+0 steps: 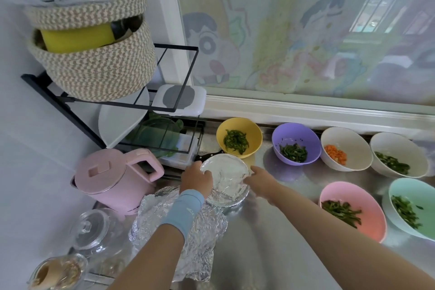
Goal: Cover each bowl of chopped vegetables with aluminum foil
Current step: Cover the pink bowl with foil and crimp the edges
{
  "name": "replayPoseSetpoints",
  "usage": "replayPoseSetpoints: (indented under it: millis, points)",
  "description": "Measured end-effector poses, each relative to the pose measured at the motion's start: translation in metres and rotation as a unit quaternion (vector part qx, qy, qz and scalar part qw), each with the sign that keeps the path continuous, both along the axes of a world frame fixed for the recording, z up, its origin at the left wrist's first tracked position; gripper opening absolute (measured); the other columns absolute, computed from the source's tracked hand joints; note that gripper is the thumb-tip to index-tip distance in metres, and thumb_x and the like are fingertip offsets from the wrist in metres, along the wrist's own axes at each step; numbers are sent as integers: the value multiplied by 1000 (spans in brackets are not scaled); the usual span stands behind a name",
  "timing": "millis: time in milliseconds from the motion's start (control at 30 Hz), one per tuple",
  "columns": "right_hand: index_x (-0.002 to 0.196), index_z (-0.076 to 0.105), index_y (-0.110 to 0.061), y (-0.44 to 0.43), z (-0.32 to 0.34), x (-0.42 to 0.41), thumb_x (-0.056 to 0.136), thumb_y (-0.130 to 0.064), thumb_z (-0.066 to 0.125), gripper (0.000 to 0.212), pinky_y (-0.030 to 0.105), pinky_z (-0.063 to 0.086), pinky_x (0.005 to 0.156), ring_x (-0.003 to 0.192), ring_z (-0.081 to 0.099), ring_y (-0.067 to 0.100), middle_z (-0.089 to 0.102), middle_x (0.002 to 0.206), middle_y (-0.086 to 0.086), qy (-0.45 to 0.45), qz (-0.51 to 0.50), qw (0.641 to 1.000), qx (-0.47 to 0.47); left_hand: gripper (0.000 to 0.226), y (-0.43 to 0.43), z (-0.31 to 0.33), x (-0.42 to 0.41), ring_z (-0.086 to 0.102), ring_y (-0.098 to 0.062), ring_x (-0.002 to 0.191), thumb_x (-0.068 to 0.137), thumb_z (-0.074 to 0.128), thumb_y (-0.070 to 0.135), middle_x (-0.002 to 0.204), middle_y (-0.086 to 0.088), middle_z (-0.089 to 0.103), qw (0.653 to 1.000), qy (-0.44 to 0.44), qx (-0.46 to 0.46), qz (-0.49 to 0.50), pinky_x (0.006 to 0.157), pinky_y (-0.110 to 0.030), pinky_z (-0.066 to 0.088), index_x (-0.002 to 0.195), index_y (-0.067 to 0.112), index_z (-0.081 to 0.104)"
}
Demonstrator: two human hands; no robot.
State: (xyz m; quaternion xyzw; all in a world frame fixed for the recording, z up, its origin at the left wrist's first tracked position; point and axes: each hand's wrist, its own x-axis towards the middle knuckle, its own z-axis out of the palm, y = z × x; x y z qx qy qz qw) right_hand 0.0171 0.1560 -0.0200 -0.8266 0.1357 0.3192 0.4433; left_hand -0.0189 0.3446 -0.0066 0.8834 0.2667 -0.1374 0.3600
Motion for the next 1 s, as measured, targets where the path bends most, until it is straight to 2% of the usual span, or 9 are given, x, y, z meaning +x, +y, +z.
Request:
replayPoseSetpoints:
  millis: [67, 200, 300, 367, 500, 700, 833, 900, 1000]
  points:
    - [152, 31, -17, -14, 4, -1, 92, -16, 54, 64, 32, 49, 87, 112, 57, 25, 46, 145, 8, -11, 8, 1000, -27, 44, -14, 9, 1, 40, -24, 128, 94, 45, 23, 139, -3, 47, 996, -73, 39, -17, 103, -42, 41, 137, 21, 50]
    - [139, 52, -14, -60, 15, -3, 95, -16, 52, 44, 28, 46, 88, 111, 58, 25, 57, 133, 8, -57, 29, 995, -74, 32, -70, 26, 7, 48, -20, 121, 94, 47, 22, 129, 2, 52, 984, -145, -20, -101, 102, -38, 43, 125, 23, 57]
    - [119, 63, -18, -111, 21, -11, 94, -13, 48, 30, 26, 42, 89, 113, 58, 26, 61, 121, 5, -104, 38, 986, -126, 30, -124, 25, 13, 56, -21, 115, 97, 44, 25, 127, 2, 58, 977, -94, -95, -169, 96, -34, 46, 124, 24, 57]
    - [129, 59, -19, -151, 23, -20, 94, -14, 49, 37, 30, 41, 99, 112, 57, 21, 59, 131, 3, -121, 22, 979, -165, 37, -160, 19, 14, 53, -24, 123, 98, 42, 24, 137, -2, 55, 968, -37, -112, -224, 101, -32, 41, 133, 21, 52]
    - [143, 44, -29, -225, 17, -42, 95, -22, 50, 49, 38, 32, 115, 139, 38, 24, 40, 152, 1, -120, 30, 951, -285, 46, -218, 6, 7, 47, -28, 129, 99, 42, 26, 147, -7, 46, 952, 49, -98, -284, 103, -31, 37, 145, 19, 40]
    - [152, 18, -29, -272, 1, -66, 88, -13, 46, 72, 49, 45, 104, 133, 41, 35, 27, 153, 9, -45, 55, 951, -300, 60, -268, -11, -7, 45, -33, 132, 93, 48, 38, 147, -13, 45, 942, 140, -109, -286, 108, -41, 35, 145, 11, 37]
    - [154, 13, -26, -276, 0, -71, 91, -8, 45, 73, 44, 48, 100, 130, 45, 35, 32, 149, 13, -38, 21, 958, -282, 36, -277, -20, -11, 61, -30, 104, 80, 50, 39, 115, -9, 63, 949, 129, -149, -246, 97, -48, 50, 113, 26, 56]
    - [154, 17, -22, -275, 0, -72, 91, -9, 45, 70, 42, 51, 97, 126, 51, 33, 36, 147, 14, -29, 32, 962, -269, 37, -275, -16, -16, 61, -28, 99, 82, 47, 36, 111, -6, 62, 954, 129, -125, -240, 93, -43, 52, 116, 26, 55]
    - [141, 40, -20, -269, 2, -76, 91, -11, 47, 52, 41, 53, 93, 114, 57, 31, 49, 133, 13, -37, 91, 964, -246, 35, -264, -9, -25, 60, -31, 97, 88, 45, 32, 112, -11, 59, 961, 155, -79, -214, 86, -38, 53, 118, 17, 51]
